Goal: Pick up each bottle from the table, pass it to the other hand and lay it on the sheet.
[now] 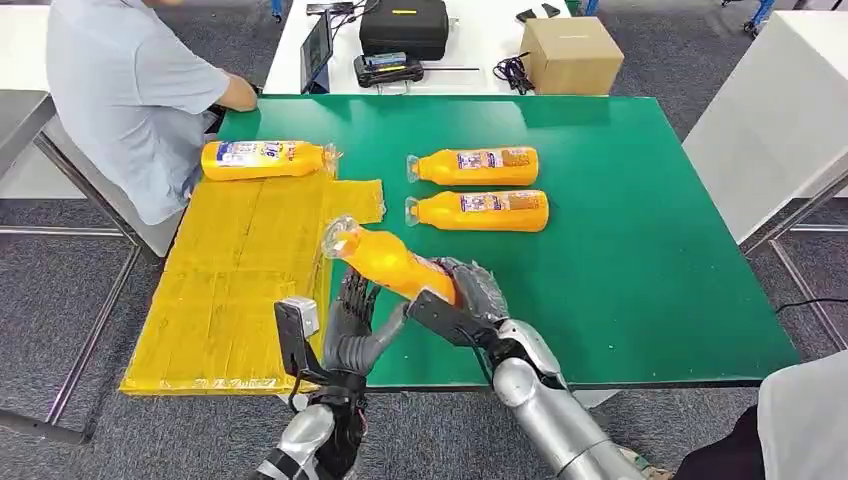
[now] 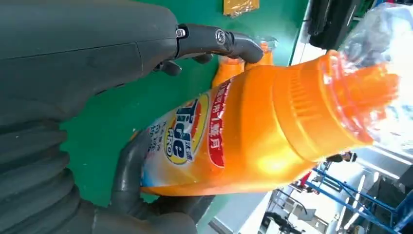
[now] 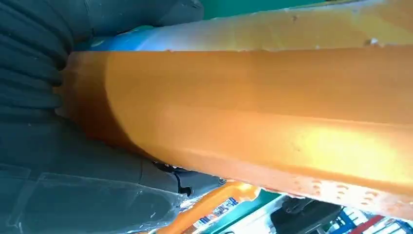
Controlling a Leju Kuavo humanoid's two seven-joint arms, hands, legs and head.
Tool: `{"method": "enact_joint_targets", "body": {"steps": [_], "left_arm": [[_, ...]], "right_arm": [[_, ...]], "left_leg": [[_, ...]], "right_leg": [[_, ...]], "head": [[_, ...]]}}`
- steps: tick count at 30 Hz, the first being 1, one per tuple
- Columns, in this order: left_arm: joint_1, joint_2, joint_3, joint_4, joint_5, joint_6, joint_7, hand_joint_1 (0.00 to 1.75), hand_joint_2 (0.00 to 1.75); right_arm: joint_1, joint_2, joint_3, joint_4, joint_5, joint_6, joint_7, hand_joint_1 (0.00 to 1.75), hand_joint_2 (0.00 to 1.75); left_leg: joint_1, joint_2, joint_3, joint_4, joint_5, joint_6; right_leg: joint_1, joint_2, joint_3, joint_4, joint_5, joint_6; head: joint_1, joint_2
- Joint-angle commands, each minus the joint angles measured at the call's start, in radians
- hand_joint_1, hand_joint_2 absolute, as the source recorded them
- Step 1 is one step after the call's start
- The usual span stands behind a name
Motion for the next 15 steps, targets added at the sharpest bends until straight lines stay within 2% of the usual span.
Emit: {"method": "enact_joint_targets", "body": {"steps": [1, 4, 5, 15], "left_arm": [[-0.059, 0.026, -0.027, 0.057, 0.027, 0.013, -0.014, 0.0, 1.75], [-0.064, 0.025, -0.023, 0.06, 0.037, 0.016, -0.019, 0.0, 1.75], [-0.067, 0.026, -0.022, 0.063, 0.04, 0.016, -0.018, 0.0, 1.75], [-0.095, 0.022, -0.005, 0.128, 0.082, -0.007, -0.014, 0.0, 1.75]], "right_arm": [[-0.068, -0.006, 0.067, 0.09, 0.011, -0.008, 0.008, 1.75, 1.75], [-0.074, -0.006, 0.08, 0.094, 0.011, -0.002, 0.006, 1.75, 1.75], [-0.074, -0.005, 0.083, 0.092, 0.011, 0.0, 0.006, 1.75, 1.75], [-0.093, -0.001, 0.126, 0.088, 0.019, -0.02, 0.004, 1.75, 1.75]], "left_leg": [[0.0, 0.002, 0.005, 0.0, -0.002, -0.002], [0.0, 0.002, 0.008, 0.001, -0.004, -0.004], [0.0, 0.001, 0.003, 0.0, -0.001, -0.001], [0.0, 0.003, 0.005, 0.0, -0.002, -0.002]], "right_leg": [[0.001, 0.001, 0.004, 0.0, -0.001, -0.002], [0.001, 0.001, 0.007, 0.002, -0.004, -0.004], [0.0, 0.001, 0.002, 0.0, -0.001, -0.002], [0.0, 0.002, 0.004, 0.0, -0.001, -0.002]], "head": [[0.0, 0.0], [0.0, 0.0], [0.0, 0.0], [0.0, 0.0]]}}
